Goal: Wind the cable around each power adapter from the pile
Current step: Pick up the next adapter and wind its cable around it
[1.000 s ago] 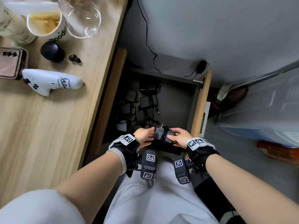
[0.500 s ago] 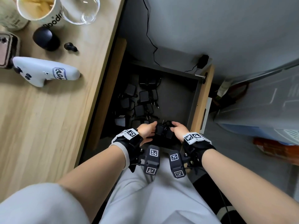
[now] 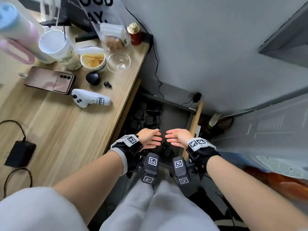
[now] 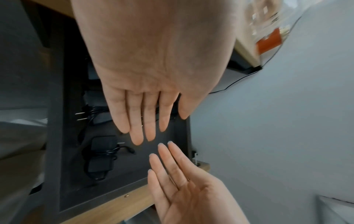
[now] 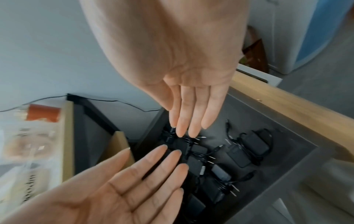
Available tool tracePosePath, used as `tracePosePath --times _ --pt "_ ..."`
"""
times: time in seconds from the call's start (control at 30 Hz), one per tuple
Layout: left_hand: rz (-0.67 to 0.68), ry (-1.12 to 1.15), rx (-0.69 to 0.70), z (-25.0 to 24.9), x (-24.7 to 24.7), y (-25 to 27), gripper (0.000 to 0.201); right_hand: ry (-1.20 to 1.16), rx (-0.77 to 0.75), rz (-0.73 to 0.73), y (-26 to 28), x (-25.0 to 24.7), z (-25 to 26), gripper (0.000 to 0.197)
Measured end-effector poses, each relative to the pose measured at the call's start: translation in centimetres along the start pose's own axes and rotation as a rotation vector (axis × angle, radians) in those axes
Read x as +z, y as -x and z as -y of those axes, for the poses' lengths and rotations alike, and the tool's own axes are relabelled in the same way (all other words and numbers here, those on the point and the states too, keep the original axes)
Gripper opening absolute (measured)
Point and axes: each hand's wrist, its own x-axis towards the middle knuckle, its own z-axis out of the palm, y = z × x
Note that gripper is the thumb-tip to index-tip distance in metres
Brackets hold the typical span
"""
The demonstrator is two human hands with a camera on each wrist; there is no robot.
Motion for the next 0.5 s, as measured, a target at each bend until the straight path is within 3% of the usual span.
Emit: tracePosePath --times 0.27,0.37,0.5 --pt "-0.157 0.136 0.199 -2.5 -4.7 8.3 0.04 0.247 -0.228 0.056 4.3 6.3 8.0 0.033" --pt "-0.222 0.228 0.244 -1.3 -8.0 11.1 0.038 0.305 -0.255 0.136 5.4 10.2 10.4 0.027" --pt "-0.413 0.382 0.301 2.5 -13.0 14.9 0.036 0.411 -0.302 0.203 6.6 17.2 11.7 0.027"
